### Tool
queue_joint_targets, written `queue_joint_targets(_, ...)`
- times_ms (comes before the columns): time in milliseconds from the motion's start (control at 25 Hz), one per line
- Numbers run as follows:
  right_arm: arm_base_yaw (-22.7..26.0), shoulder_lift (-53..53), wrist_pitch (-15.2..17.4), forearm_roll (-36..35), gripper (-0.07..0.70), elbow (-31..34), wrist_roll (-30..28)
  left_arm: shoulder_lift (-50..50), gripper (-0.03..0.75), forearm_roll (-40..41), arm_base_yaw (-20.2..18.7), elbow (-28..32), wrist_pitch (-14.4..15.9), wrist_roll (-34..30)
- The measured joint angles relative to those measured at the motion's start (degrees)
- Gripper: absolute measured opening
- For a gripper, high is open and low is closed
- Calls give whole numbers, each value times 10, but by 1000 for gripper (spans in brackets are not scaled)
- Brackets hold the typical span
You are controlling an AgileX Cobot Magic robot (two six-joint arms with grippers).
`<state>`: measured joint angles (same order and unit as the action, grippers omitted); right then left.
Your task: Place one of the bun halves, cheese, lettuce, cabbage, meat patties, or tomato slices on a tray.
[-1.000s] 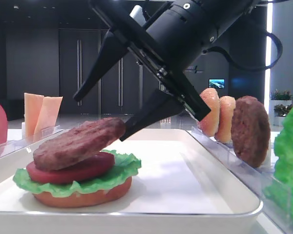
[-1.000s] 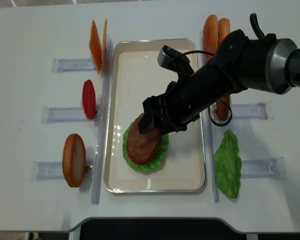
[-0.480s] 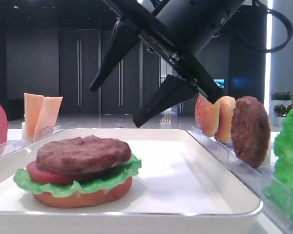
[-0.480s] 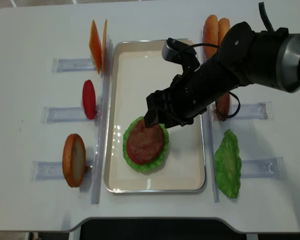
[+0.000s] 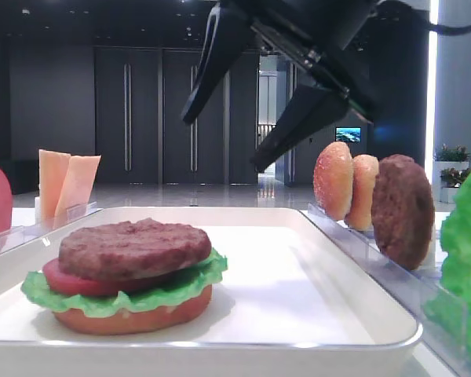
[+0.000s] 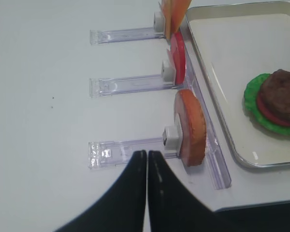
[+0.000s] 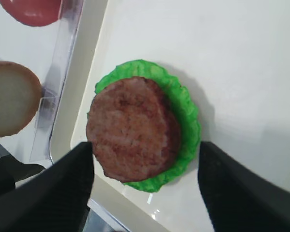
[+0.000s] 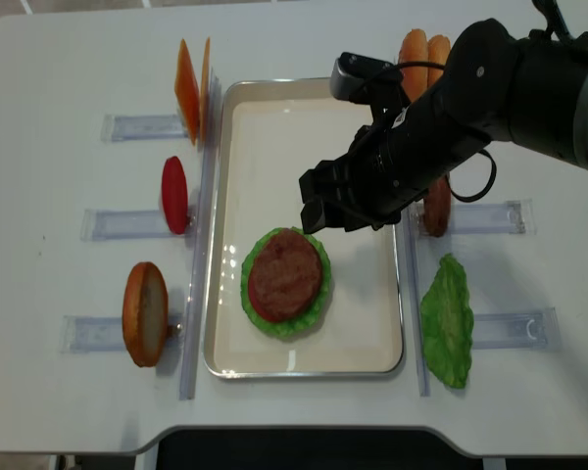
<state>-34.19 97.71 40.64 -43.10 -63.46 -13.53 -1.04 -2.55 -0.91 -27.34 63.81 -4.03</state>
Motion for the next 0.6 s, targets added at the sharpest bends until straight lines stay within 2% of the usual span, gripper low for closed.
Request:
queue_joint_targets(120,0,-22,3,35,445,-10,37,0,-1,0,0,0,0,0)
queue_joint_targets(280,0,-45,23,132,445,-31,113,0,-1,0,0,0,0,0)
queue_joint_targets(440,4,-59,64,217,445,-49,178,0,-1,0,0,0,0,0)
queue_joint_targets(600,11,-67,118,293,445,-67,222,0,-1,0,0,0,0,0)
